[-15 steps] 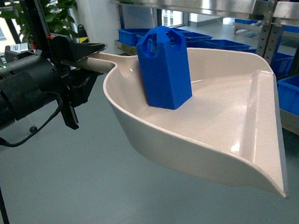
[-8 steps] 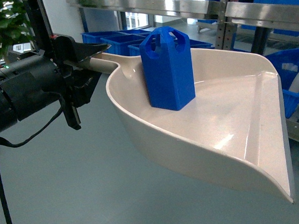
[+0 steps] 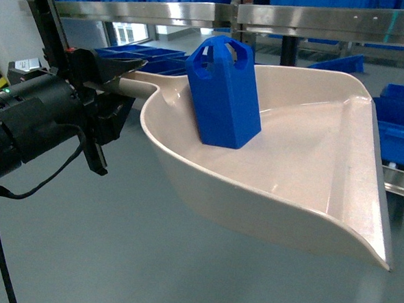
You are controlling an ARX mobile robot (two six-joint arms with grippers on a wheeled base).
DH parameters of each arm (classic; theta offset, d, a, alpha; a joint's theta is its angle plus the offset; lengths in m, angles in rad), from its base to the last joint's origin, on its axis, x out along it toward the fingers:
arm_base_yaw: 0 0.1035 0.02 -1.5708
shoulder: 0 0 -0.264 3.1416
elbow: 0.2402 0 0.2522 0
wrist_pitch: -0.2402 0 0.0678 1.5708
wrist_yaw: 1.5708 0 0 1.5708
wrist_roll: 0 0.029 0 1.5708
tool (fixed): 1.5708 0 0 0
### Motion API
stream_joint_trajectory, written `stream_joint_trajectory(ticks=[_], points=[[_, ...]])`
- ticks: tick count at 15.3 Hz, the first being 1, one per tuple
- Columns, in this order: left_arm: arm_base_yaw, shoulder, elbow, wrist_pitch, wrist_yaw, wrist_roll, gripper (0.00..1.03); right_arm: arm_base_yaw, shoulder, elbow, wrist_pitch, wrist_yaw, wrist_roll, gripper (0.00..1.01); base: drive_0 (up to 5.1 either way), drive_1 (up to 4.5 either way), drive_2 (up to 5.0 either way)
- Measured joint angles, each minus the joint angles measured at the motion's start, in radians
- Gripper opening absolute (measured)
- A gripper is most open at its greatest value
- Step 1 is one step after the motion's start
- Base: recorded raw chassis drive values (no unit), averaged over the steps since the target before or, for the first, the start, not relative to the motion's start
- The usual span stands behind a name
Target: Place part in tray to right shelf
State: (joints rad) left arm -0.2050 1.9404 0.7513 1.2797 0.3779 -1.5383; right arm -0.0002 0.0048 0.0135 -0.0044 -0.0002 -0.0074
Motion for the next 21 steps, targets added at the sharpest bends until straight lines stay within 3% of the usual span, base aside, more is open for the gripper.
stream_joint_trajectory(ticks=[21], points=[[-0.002,0.000,0.000,0.000,0.000,0.000,0.15,0.000,0.000,0.000,0.000,0.000,0.000,0.98,-1.6,-1.62,-1.6]])
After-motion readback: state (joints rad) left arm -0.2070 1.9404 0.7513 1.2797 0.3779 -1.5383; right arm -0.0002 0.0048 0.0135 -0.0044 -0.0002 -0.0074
